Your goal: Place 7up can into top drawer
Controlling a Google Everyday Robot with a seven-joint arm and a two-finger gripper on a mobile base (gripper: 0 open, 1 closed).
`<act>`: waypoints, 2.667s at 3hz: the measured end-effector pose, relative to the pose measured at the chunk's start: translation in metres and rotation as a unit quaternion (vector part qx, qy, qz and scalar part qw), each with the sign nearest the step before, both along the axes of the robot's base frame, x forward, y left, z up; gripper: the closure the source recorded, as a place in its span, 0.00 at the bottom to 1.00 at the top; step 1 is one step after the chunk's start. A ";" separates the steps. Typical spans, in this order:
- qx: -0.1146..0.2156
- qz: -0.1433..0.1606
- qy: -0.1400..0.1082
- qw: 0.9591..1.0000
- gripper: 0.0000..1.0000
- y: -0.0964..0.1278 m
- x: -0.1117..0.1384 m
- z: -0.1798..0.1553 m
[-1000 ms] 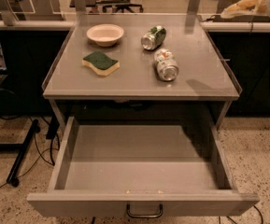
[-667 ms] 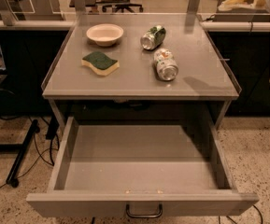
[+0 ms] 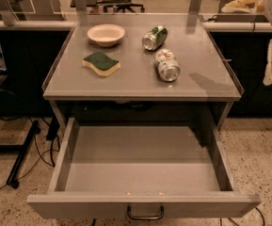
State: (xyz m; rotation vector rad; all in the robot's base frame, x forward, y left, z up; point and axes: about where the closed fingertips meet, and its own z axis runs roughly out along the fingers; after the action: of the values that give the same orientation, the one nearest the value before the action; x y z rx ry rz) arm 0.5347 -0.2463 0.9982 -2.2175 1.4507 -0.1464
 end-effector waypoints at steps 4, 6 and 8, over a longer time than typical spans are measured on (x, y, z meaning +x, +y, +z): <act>0.050 0.125 -0.054 0.989 0.00 0.003 0.066 -0.003; 0.076 0.156 -0.071 0.982 0.00 0.010 0.104 -0.024; 0.102 0.187 -0.074 0.974 0.00 0.026 0.141 -0.055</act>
Offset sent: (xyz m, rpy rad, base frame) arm 0.0457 -0.0121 -0.0110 0.1241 0.0850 0.5448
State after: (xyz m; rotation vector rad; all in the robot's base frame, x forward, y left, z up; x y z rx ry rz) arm 0.6752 -0.2206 0.9434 -2.2108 0.9072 -0.0342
